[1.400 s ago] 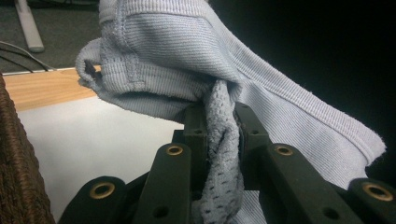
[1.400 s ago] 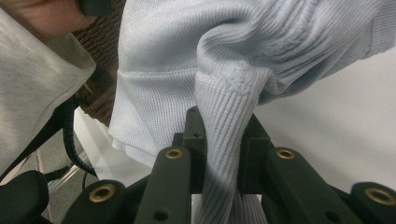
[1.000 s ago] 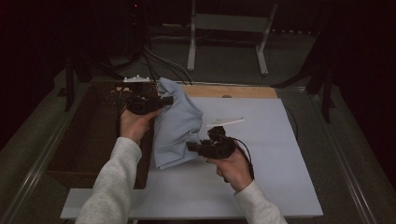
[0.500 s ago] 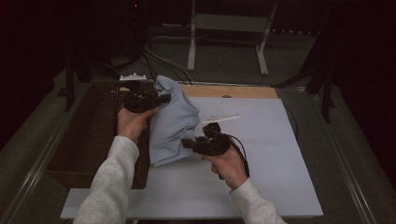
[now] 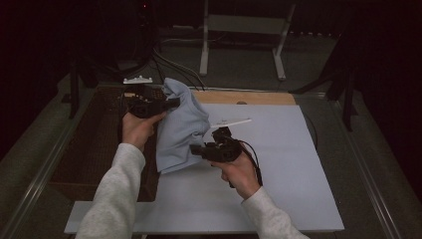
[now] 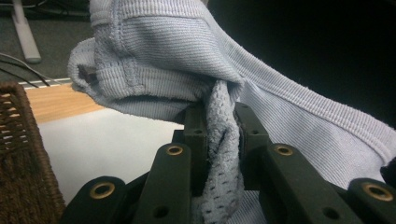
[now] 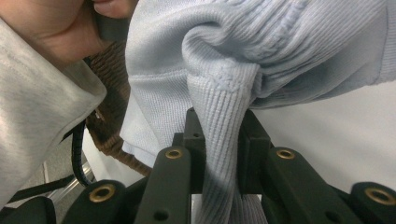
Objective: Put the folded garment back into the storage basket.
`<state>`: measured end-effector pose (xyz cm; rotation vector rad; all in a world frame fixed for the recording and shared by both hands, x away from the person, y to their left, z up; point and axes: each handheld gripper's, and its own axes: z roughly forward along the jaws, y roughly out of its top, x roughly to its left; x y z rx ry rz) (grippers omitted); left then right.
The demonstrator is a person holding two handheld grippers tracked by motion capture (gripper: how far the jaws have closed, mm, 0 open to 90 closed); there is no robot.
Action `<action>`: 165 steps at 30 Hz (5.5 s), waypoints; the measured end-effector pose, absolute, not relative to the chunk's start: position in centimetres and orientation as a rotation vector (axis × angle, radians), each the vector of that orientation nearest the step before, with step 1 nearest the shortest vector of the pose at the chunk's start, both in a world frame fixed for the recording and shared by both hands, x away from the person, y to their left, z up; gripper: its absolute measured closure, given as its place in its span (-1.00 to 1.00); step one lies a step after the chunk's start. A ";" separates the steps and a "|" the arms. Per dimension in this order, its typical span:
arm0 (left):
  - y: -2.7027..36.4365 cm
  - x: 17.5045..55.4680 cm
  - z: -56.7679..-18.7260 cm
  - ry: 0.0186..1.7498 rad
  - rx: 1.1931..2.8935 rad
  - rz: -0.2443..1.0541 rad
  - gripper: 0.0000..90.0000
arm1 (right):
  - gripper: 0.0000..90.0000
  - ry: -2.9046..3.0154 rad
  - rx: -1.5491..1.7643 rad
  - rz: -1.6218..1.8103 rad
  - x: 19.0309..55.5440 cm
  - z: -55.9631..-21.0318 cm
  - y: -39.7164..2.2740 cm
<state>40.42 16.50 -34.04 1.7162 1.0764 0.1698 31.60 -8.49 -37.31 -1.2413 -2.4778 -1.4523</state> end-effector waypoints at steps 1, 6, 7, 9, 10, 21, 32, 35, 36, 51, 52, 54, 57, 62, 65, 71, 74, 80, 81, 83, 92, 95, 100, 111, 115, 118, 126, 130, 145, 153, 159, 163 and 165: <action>16.7 40.4 -33.9 1.075 1.716 0.173 0.74 | 0.72 -2.478 -1.240 -1.456 31.7 -37.2 -8.3; 17.0 40.4 -33.8 1.075 1.716 0.179 0.74 | 0.72 -2.480 -1.233 -1.463 31.8 -37.0 -7.7; 17.2 40.5 -33.8 1.075 1.715 0.180 0.74 | 0.72 -2.484 -1.228 -1.466 31.8 -36.8 -7.4; 17.3 40.5 -33.8 1.077 1.712 0.180 0.74 | 0.72 -2.487 -1.225 -1.466 31.9 -36.7 -7.1; 17.3 40.5 -33.8 1.077 1.712 0.180 0.74 | 0.72 -2.487 -1.225 -1.466 31.9 -36.7 -7.1; 18.1 40.6 -33.8 1.077 1.716 0.192 0.74 | 0.72 -2.490 -1.215 -1.469 32.2 -36.5 -5.8; 18.8 40.8 -33.6 1.081 1.708 0.199 0.74 | 0.72 -2.501 -1.206 -1.470 32.5 -36.4 -5.2; 19.0 40.8 -33.5 1.080 1.708 0.202 0.74 | 0.72 -2.497 -1.205 -1.473 32.6 -36.3 -4.8; 19.0 40.8 -33.5 1.081 1.710 0.204 0.74 | 0.72 -2.497 -1.205 -1.473 32.6 -36.3 -4.8; 20.3 40.8 -33.2 1.082 1.698 0.222 0.74 | 0.72 -2.498 -1.200 -1.482 33.0 -36.6 -3.2; 20.4 40.8 -33.2 1.084 1.699 0.224 0.74 | 0.72 -2.498 -1.200 -1.482 33.0 -36.6 -3.2; 20.6 40.8 -33.2 1.085 1.700 0.228 0.74 | 0.72 -2.498 -1.199 -1.484 33.0 -36.7 -3.0; 20.9 40.8 -33.2 1.091 1.699 0.233 0.74 | 0.72 -2.498 -1.202 -1.481 33.1 -36.8 -2.7; 21.3 40.7 -33.3 1.090 1.698 0.240 0.74 | 0.72 -2.499 -1.203 -1.479 33.3 -37.0 -2.4; 21.6 40.7 -33.3 1.093 1.695 0.241 0.74 | 0.72 -2.502 -1.201 -1.476 33.3 -37.0 -2.1; 22.1 40.8 -33.6 1.106 1.695 0.246 0.74 | 0.72 -2.508 -1.200 -1.474 33.4 -37.1 -1.4; 22.4 40.7 -33.6 1.110 1.692 0.249 0.74 | 0.72 -2.507 -1.196 -1.475 33.4 -37.2 -1.1; 22.8 40.7 -33.8 1.116 1.695 0.252 0.74 | 0.72 -2.495 -1.198 -1.473 33.3 -37.5 -0.5; 22.9 40.7 -33.9 1.119 1.697 0.255 0.74 | 0.72 -2.495 -1.198 -1.473 33.3 -37.5 -0.5; 23.0 40.6 -33.9 1.122 1.697 0.256 0.74 | 0.72 -2.493 -1.200 -1.471 33.3 -37.6 -0.1; 23.5 40.5 -33.8 1.129 1.697 0.269 0.74 | 0.72 -2.489 -1.200 -1.468 33.3 -37.7 0.8; 23.5 40.4 -33.8 1.129 1.699 0.273 0.74 | 0.72 -2.490 -1.202 -1.470 33.3 -37.8 1.1; 23.8 40.4 -33.7 1.133 1.695 0.276 0.74 | 0.72 -2.488 -1.208 -1.468 33.2 -37.9 1.4; 25.0 40.2 -34.1 1.164 1.676 0.284 0.74 | 0.72 -2.491 -1.200 -1.462 33.0 -37.9 2.7; 25.4 40.1 -34.3 1.174 1.674 0.285 0.74 | 0.72 -2.490 -1.200 -1.459 32.9 -38.0 3.1; 25.8 40.0 -34.4 1.180 1.673 0.289 0.74 | 0.72 -2.485 -1.203 -1.455 32.9 -38.3 3.5; 26.6 39.8 -34.3 1.187 1.668 0.297 0.74 | 0.72 -2.484 -1.196 -1.459 32.7 -38.3 4.5; 27.0 39.6 -34.3 1.192 1.665 0.301 0.74 | 0.72 -2.483 -1.192 -1.458 32.6 -38.3 5.0; 28.0 39.3 -34.1 1.200 1.663 0.314 0.74 | 0.72 -2.478 -1.188 -1.455 32.6 -38.3 6.1; 28.5 39.2 -34.0 1.206 1.657 0.319 0.74 | 0.72 -2.484 -1.183 -1.451 32.6 -38.4 6.7; 29.0 39.1 -34.0 1.208 1.658 0.324 0.74 | 0.72 -2.485 -1.177 -1.446 32.3 -38.6 7.4; 29.3 38.9 -34.0 1.210 1.665 0.328 0.74 | 0.72 -2.485 -1.176 -1.442 32.2 -38.8 7.7; 29.4 38.8 -34.0 1.209 1.670 0.331 0.74 | 0.72 -2.481 -1.177 -1.439 32.2 -38.9 7.8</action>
